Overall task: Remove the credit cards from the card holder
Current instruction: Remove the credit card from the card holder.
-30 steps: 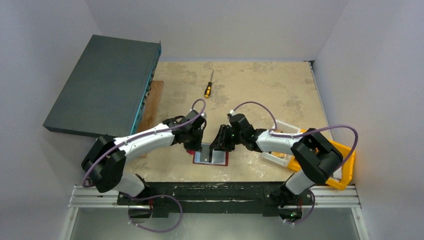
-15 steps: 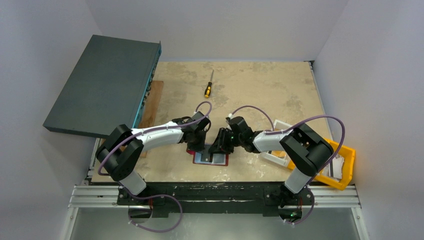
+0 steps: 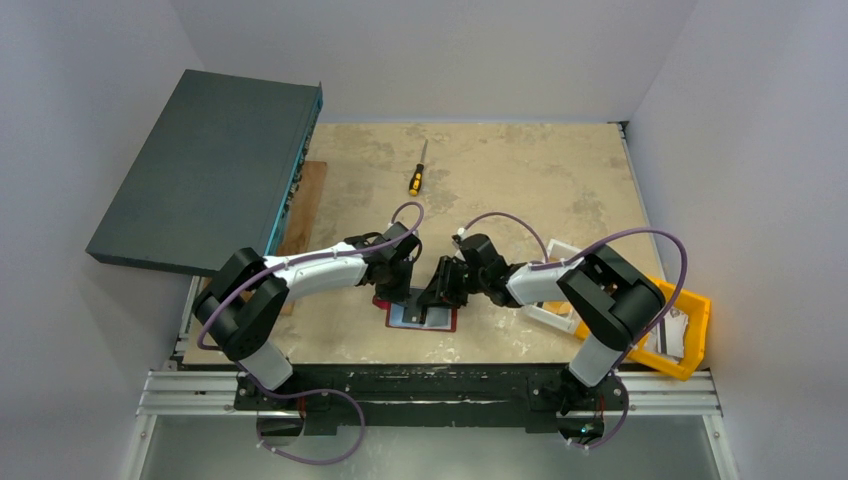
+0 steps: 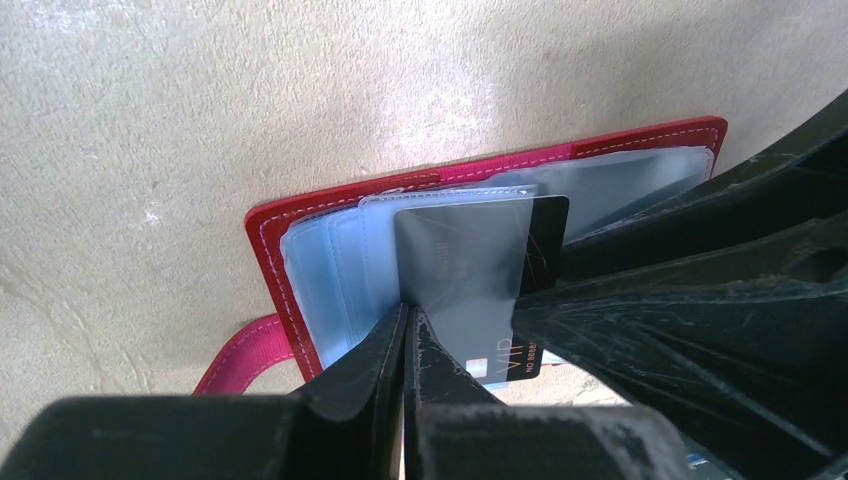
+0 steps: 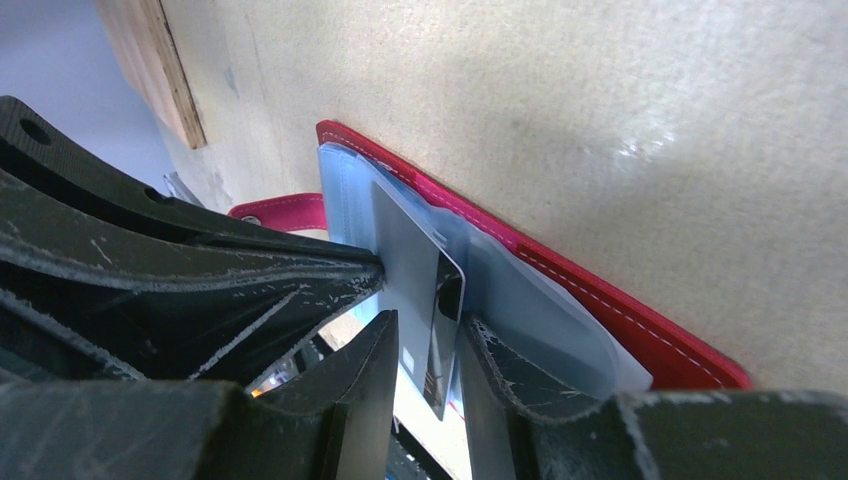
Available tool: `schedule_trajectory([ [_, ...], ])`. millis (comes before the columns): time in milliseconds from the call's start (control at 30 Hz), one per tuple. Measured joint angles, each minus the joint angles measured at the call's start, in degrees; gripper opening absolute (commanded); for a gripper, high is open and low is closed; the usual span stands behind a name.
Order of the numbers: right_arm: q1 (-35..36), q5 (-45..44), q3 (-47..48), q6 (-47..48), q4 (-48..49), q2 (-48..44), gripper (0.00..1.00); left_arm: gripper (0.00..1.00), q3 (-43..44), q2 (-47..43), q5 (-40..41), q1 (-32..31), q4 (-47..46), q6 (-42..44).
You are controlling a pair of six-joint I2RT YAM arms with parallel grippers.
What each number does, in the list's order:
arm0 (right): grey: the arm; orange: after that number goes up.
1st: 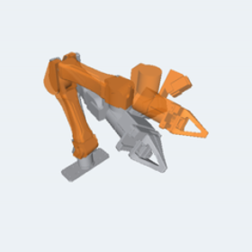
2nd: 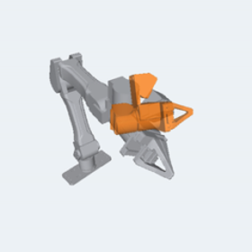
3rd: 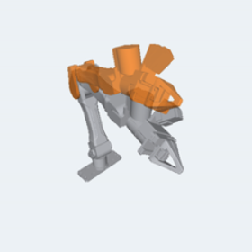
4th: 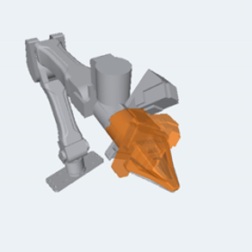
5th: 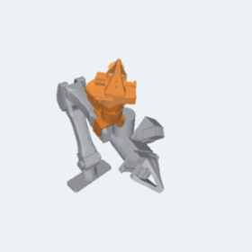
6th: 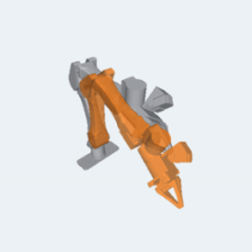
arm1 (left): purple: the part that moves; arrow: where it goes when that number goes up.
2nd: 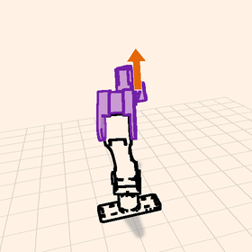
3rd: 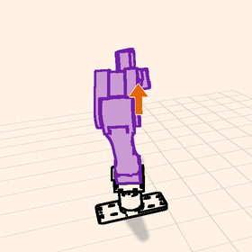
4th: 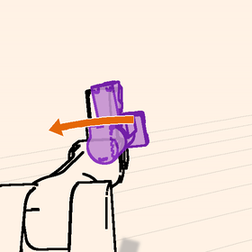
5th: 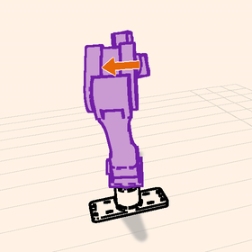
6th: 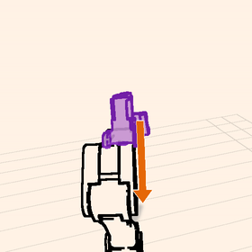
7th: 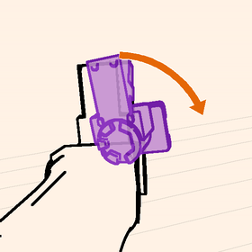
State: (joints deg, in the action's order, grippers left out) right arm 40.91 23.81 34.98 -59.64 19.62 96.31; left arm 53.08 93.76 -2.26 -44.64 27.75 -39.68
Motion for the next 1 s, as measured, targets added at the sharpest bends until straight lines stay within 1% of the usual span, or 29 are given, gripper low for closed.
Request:
schedule_trajectory([
  [167,-1.0,1.4,-3.6,-1.6,4.6,-0.9,0.26,0.00,0.0,0.0,0.0,0.0,0.0,-0.2],
  [500,-1.2,3.0,-5.3,-4.0,10.4,0.1,0.15,0.00,0.0,0.0,-0.1,0.0,0.0,-0.2],
  [700,-1.2,3.0,-6.0,-4.9,12.0,0.8,0.00,0.00,0.0,0.0,-0.1,0.0,0.0,-0.3],
  [1000,-2.0,3.8,-6.8,-5.4,13.6,0.8,0.00,0.00,-0.1,0.1,-0.3,0.3,0.0,-1.5],
])
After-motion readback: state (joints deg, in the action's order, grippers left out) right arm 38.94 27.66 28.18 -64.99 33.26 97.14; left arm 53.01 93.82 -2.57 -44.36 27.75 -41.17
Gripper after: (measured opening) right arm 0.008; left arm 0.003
